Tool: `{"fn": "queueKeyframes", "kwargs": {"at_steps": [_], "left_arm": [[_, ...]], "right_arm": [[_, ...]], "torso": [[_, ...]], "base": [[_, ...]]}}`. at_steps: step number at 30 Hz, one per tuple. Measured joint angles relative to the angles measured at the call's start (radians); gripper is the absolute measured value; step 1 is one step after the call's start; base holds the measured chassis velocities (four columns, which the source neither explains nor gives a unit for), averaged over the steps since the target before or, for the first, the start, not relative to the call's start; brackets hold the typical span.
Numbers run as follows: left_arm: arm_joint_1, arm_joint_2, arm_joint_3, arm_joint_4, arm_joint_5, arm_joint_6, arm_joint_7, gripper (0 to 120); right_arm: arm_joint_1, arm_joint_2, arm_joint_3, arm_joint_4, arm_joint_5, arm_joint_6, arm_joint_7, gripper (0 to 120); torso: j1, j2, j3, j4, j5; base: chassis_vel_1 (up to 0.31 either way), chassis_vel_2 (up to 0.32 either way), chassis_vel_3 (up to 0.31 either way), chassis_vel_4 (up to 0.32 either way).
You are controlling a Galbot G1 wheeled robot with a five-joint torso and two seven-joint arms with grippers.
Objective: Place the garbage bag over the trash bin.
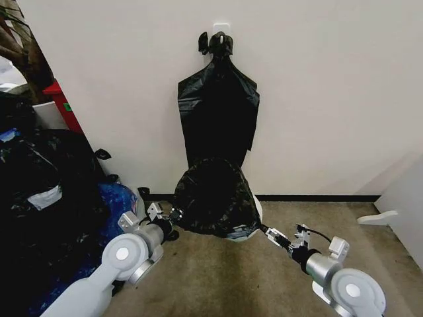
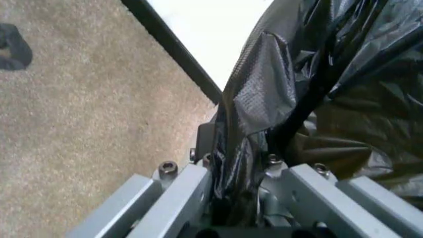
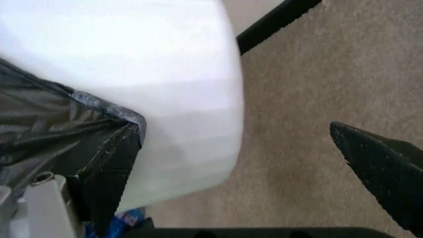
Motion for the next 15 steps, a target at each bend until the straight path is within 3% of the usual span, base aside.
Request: {"fn": "queueKeyframes", "kwargs": {"at_steps": [8, 15], "left_arm": [[-0.001, 0.004, 0.0, -0.016, 0.006, 0.0, -0.016, 1], [-0.021, 0.01, 0.007, -0.02, 0.042, 0.011, -0.024, 1]], "right_arm": [[-0.032, 0.001, 0.008, 0.041, 0.001, 0.014, -0.013, 100], [-0.155, -0.001, 0.027, 0.163, -0.091, 0.041, -0.078, 100]], "torso": [[0.0, 0.0, 0.0, 0.0, -0.0001], [0.0, 0.0, 0.0, -0.0002, -0.0001]], "base": [[0.0, 0.0, 0.0, 0.0], [0.0, 0.0, 0.0, 0.0]]}}
